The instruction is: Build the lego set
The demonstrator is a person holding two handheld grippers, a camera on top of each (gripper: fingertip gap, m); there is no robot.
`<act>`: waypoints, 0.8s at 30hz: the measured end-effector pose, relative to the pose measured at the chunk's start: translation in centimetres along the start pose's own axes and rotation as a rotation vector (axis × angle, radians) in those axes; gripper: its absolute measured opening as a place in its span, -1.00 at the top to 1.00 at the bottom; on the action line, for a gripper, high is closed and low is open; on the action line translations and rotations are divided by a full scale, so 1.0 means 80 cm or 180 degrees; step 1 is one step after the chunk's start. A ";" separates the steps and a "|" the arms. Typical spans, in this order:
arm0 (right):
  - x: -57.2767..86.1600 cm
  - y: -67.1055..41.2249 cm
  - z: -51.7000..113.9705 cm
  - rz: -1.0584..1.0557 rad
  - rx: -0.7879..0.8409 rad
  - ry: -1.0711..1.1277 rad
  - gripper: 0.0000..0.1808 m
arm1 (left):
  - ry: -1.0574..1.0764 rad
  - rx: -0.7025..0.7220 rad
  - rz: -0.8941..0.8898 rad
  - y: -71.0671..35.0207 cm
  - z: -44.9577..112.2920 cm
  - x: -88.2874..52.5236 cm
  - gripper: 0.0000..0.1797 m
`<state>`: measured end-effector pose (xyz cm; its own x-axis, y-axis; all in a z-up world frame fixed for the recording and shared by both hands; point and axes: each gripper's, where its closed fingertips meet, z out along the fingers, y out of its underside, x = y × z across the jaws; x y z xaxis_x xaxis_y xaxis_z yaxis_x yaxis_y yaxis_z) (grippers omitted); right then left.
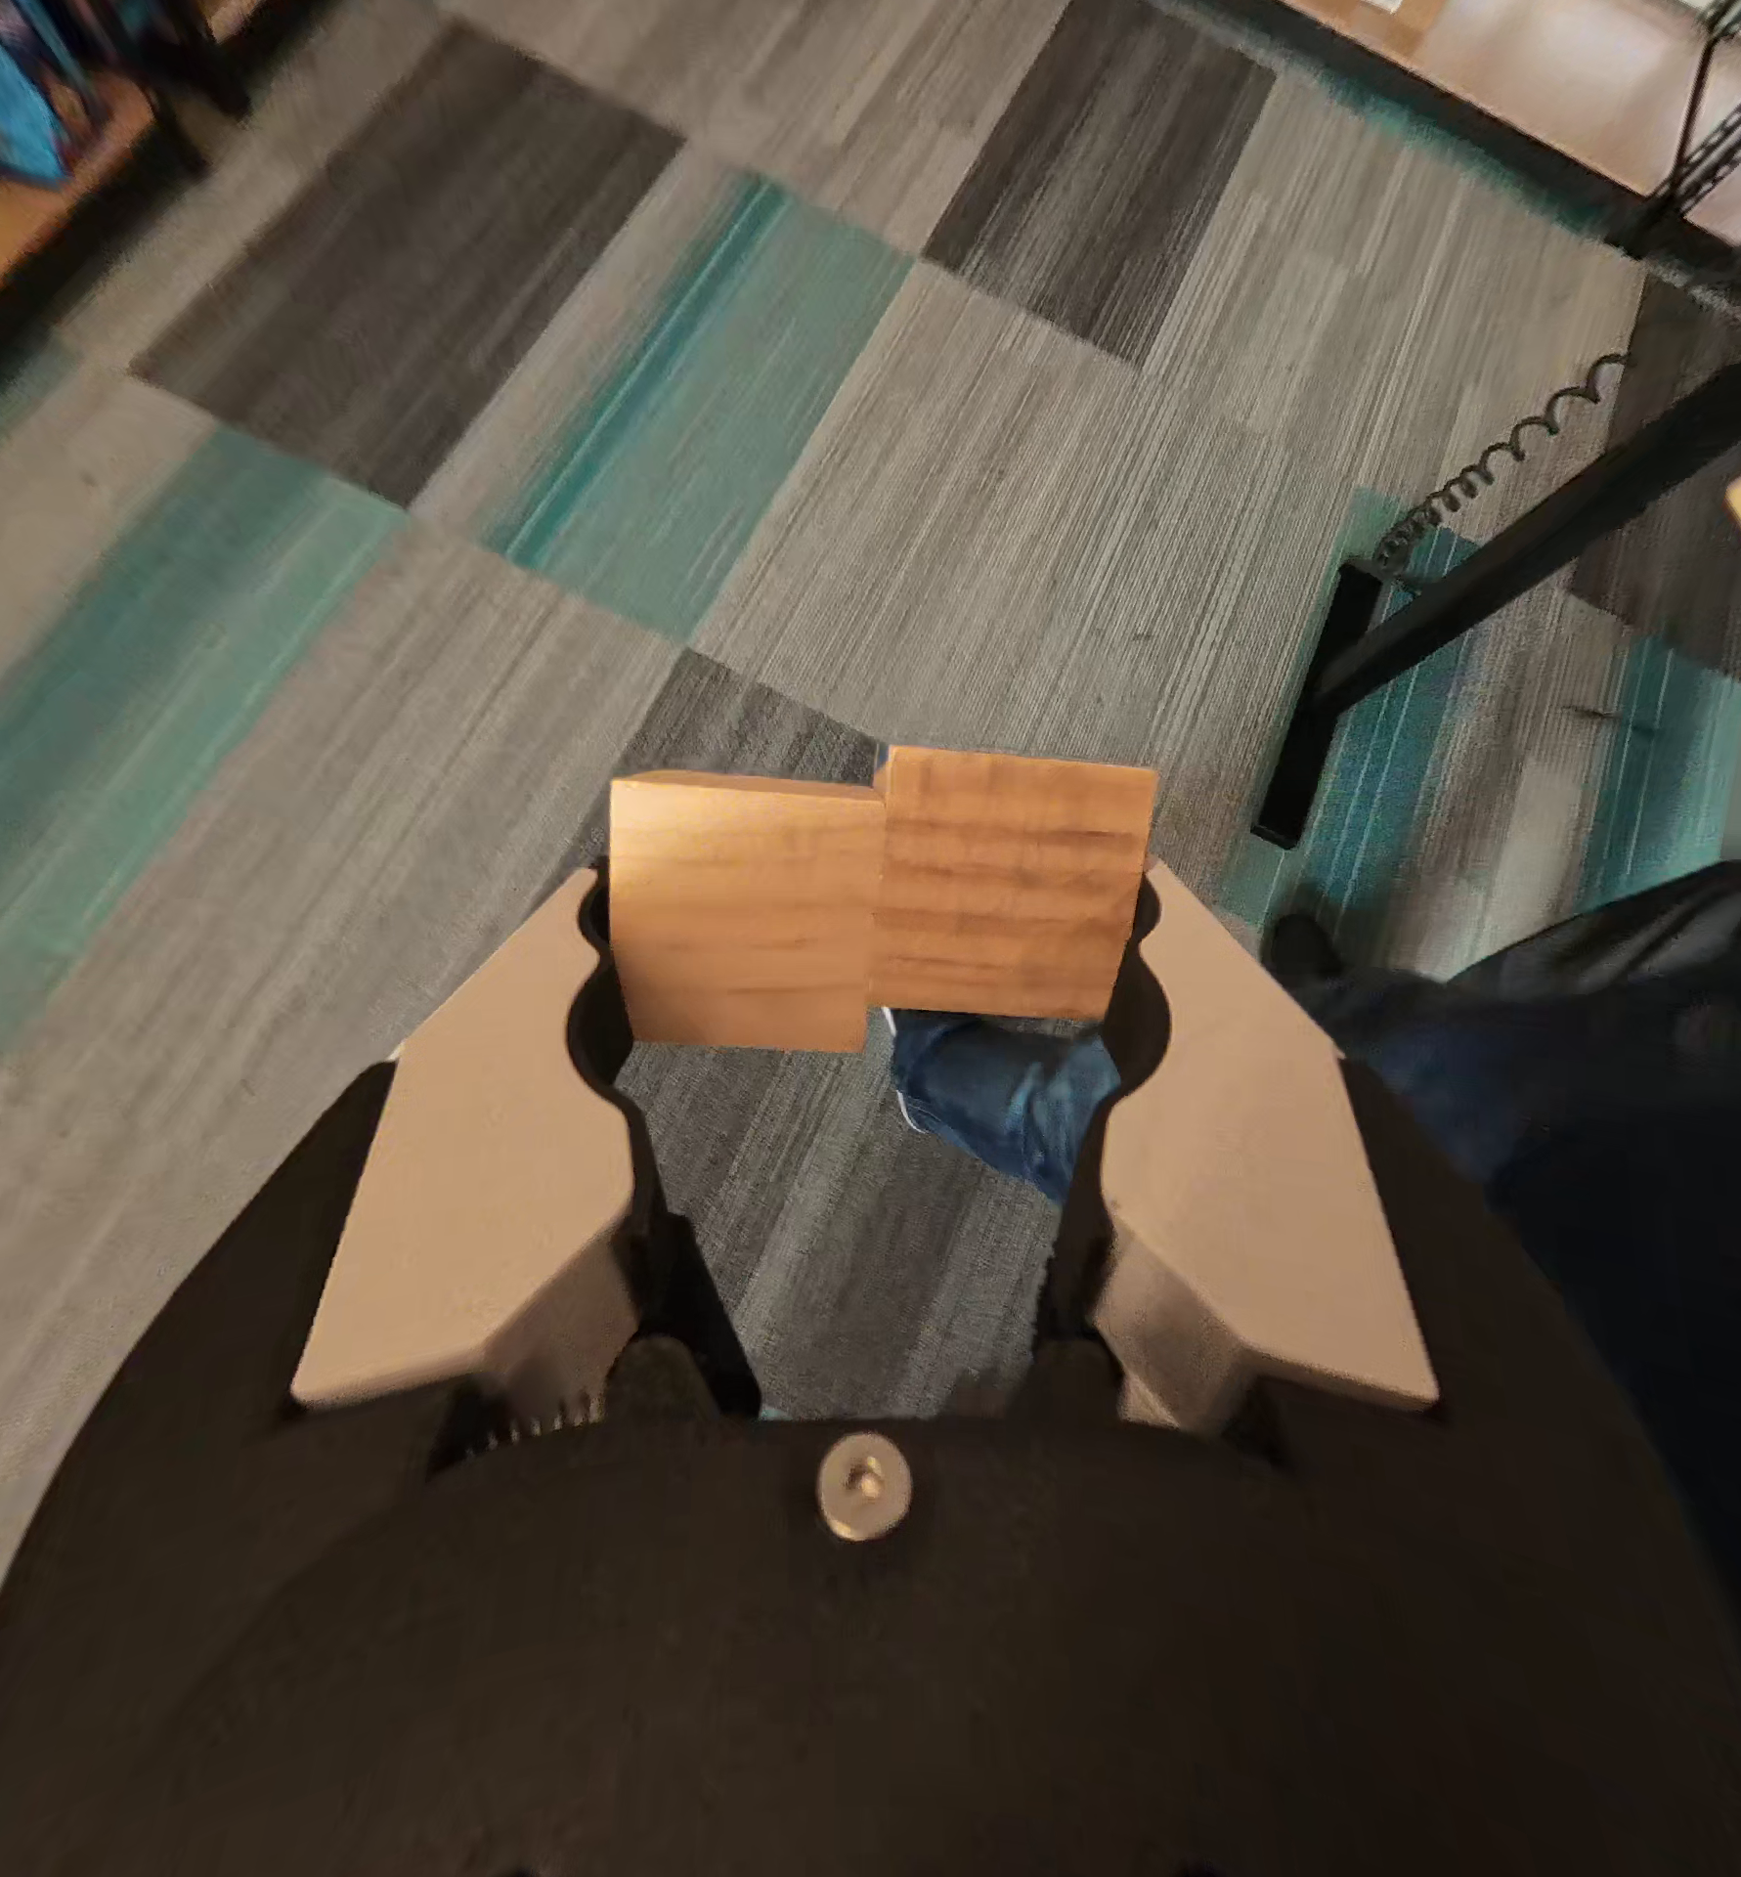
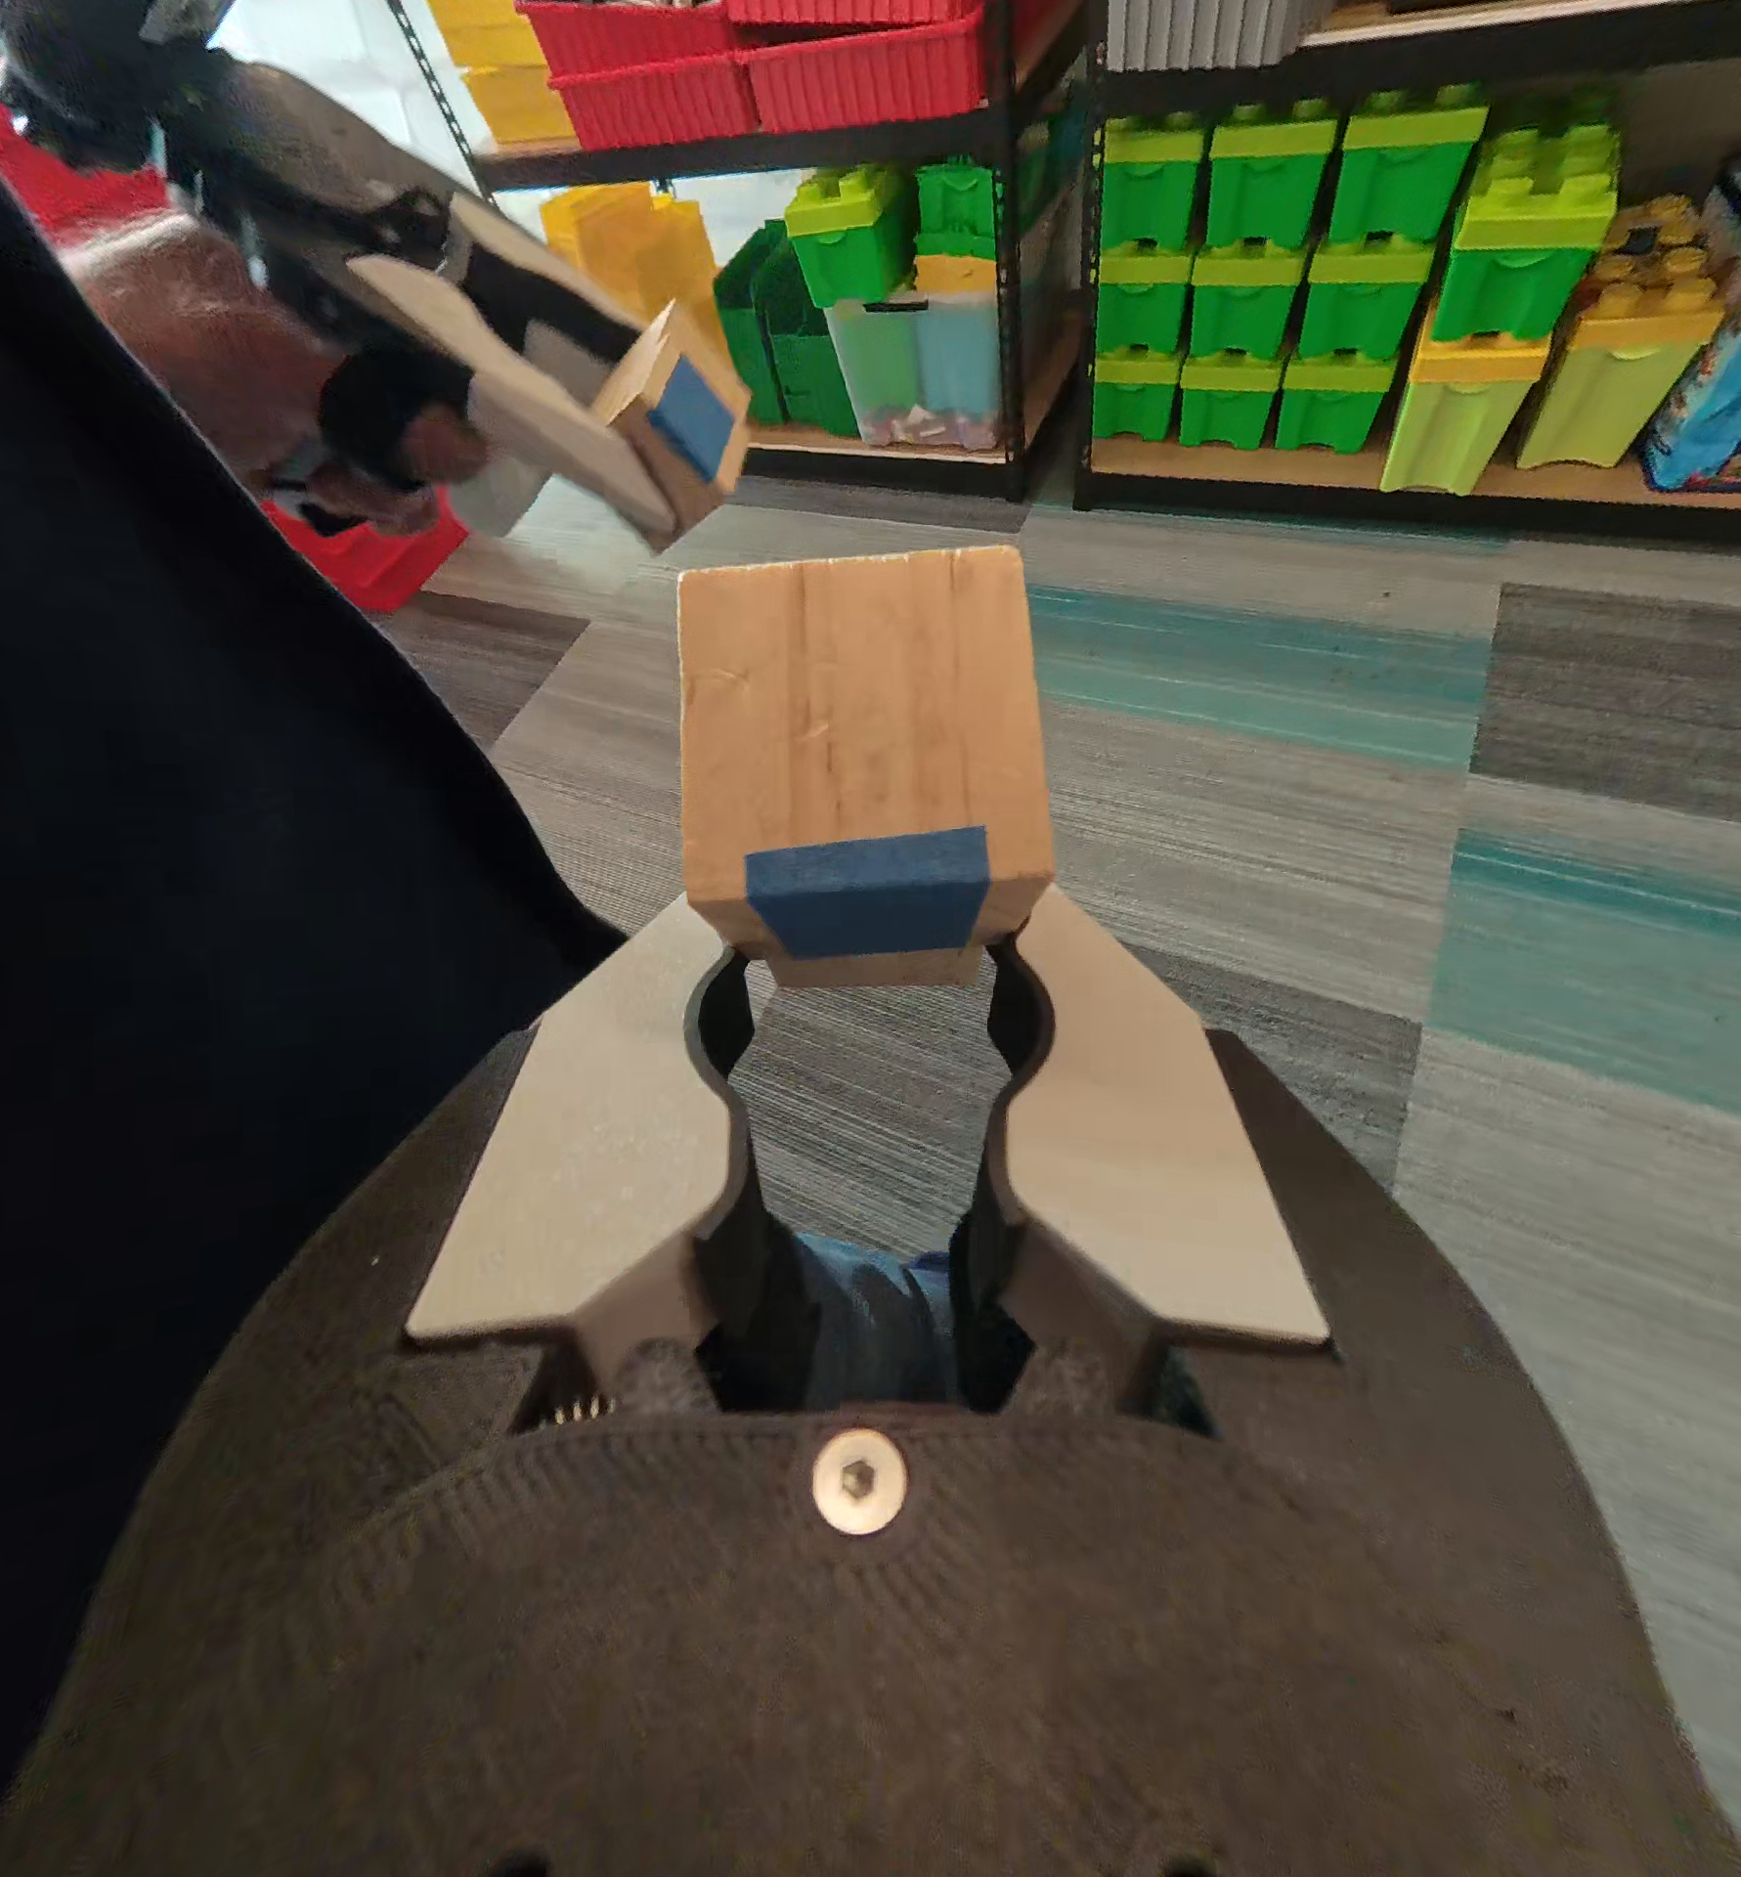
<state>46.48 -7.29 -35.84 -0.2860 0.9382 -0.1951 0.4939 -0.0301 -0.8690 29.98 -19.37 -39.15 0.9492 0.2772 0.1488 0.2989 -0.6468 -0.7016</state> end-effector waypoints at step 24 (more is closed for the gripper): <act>0.845 -0.299 0.128 0.0380 0.0057 0.0958 0.52 | 0.0641 -0.0082 0.0802 -0.726 0.631 -0.297 -0.05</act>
<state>6.89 53.31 -32.90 0.0300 0.9874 -0.1554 0.4940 -0.1498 -0.8565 -14.86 47.50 -37.14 0.9933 -0.0385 0.1094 0.0519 -0.6957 -0.7164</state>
